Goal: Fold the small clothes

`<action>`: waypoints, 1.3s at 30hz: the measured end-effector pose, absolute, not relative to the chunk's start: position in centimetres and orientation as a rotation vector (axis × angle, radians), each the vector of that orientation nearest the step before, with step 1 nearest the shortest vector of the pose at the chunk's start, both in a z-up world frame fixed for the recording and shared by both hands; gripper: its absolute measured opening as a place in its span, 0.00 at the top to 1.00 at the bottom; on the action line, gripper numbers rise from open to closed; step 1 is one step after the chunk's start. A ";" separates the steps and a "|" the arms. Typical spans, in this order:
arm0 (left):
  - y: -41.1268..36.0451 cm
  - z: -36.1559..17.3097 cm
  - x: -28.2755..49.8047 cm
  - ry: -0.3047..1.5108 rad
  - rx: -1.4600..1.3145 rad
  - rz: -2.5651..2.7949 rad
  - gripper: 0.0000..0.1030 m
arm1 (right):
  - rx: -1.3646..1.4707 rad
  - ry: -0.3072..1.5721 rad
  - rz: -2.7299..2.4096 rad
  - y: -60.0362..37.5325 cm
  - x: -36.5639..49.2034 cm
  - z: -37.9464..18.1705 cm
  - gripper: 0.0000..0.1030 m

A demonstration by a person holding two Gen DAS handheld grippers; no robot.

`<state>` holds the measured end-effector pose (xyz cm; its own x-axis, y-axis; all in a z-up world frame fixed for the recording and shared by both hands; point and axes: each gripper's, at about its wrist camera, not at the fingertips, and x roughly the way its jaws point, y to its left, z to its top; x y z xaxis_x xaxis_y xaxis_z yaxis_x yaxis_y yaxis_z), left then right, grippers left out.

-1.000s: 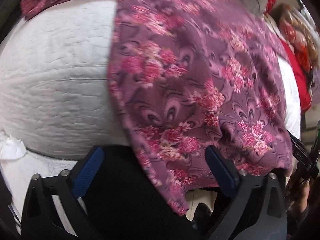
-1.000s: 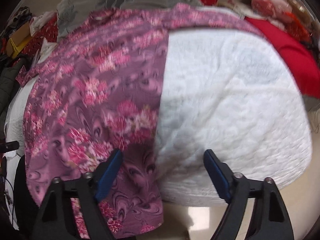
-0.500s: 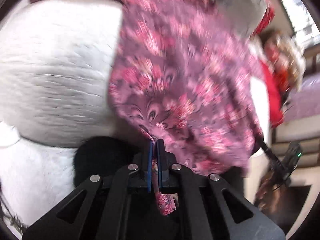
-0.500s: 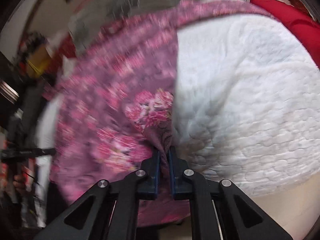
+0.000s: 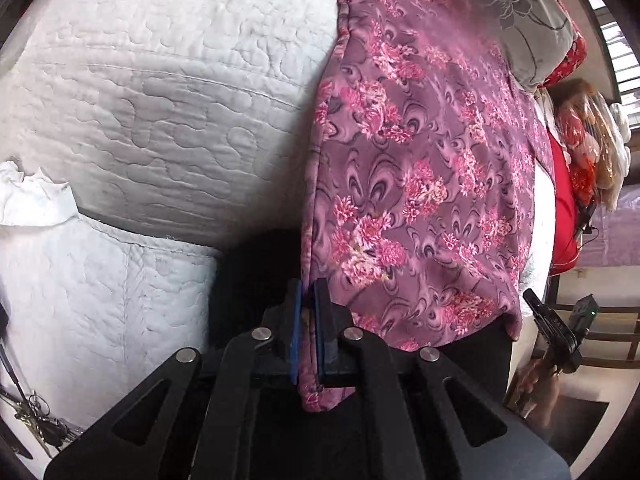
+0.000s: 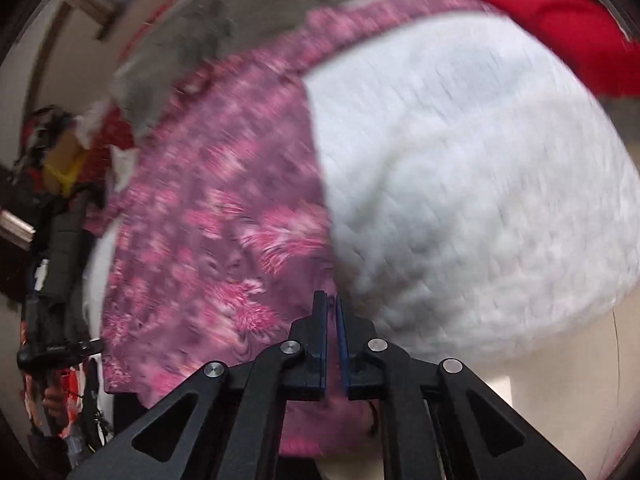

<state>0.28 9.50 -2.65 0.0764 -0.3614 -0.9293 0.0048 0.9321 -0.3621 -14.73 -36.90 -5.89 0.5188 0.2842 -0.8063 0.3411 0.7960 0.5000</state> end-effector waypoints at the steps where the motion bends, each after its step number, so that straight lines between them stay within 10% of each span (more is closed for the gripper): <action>1: 9.3 -2.7 0.3 1.470 -0.299 -0.306 0.95 | 0.705 1.049 -0.035 -37.3 -15.0 -6.3 0.87; 3: 9.2 -2.6 0.0 1.468 -0.314 -0.352 0.70 | 0.756 1.037 -0.043 -38.2 -15.5 -6.8 0.55; 6: 8.7 -3.1 -0.6 1.481 -0.344 -0.391 0.42 | 0.820 1.017 -0.049 -38.7 -15.8 -7.7 0.31; 11: 7.6 -5.4 -0.9 1.539 -0.340 -0.365 0.48 | 0.845 1.084 0.016 -37.1 -14.7 -11.0 0.31; 13: 7.5 -5.2 -1.0 1.518 -0.293 -0.340 0.86 | 0.913 1.084 0.114 -36.3 -14.2 -12.0 0.33; 15: 8.2 -4.6 -0.9 1.520 -0.346 -0.350 0.98 | 0.970 1.045 0.197 -36.2 -14.1 -11.9 0.94; 22: 10.1 -2.6 -1.1 1.474 -0.344 -0.303 0.98 | 0.851 0.845 0.210 -38.7 -15.7 -3.3 0.95; 33: 10.6 -1.4 0.0 1.433 -0.203 -0.234 0.96 | 0.694 1.099 0.014 -37.3 -13.4 -7.5 0.88; 39: 5.3 1.9 4.8 1.257 -0.102 -0.284 0.53 | 0.637 0.897 -0.007 -39.0 -8.9 -2.4 0.63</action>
